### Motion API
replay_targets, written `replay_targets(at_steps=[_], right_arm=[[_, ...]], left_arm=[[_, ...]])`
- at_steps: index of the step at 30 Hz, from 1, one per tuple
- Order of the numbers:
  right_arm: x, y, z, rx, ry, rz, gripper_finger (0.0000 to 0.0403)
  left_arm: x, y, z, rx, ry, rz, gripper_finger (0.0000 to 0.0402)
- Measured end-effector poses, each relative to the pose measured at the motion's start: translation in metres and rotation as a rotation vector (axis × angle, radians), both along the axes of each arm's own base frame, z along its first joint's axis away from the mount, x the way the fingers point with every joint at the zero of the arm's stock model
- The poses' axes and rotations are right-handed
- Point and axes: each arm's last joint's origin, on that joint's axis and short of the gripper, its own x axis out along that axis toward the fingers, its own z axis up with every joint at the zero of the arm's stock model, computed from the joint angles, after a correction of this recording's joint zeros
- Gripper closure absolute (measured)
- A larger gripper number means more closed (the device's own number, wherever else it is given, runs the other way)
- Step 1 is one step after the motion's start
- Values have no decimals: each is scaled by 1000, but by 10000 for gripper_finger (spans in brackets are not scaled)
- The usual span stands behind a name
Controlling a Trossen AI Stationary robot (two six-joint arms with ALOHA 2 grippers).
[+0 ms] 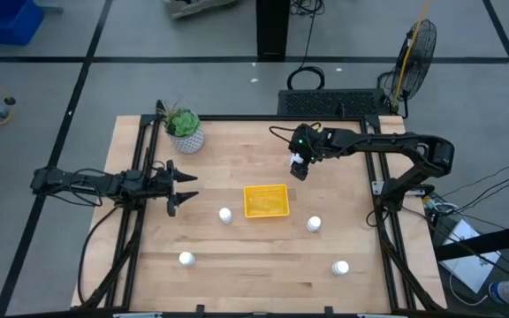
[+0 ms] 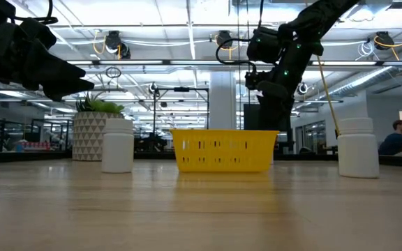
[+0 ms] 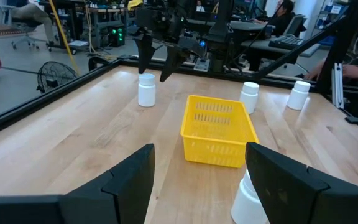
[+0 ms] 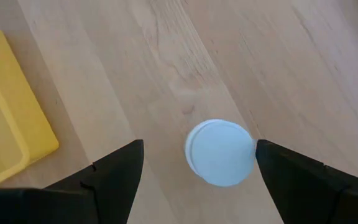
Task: Pick and place pill bottles into a basket
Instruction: Put the white medicine bottle into the yellow bin
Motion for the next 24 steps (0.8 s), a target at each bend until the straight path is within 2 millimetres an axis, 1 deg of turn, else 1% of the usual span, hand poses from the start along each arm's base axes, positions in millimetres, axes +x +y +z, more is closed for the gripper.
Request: replay_targets(at_steps=[3,10,14,19,24], right_arm=[[1,-3,-4,1,10,0,96],[6,-9,-30,50,90,19,96],[9,-9,-40,64,117,29,96],[9,-10,-38,55,105,29,96],[8,-9,-26,28,61,30,96]], left_arm=[[0,0,0,0,0,0,144],[0,0,0,-2,1,0,144],[0,0,0,-3,3,-6,144],[0,0,0,0,5,-8,144],[0,0,-1,1,6,-8,144]])
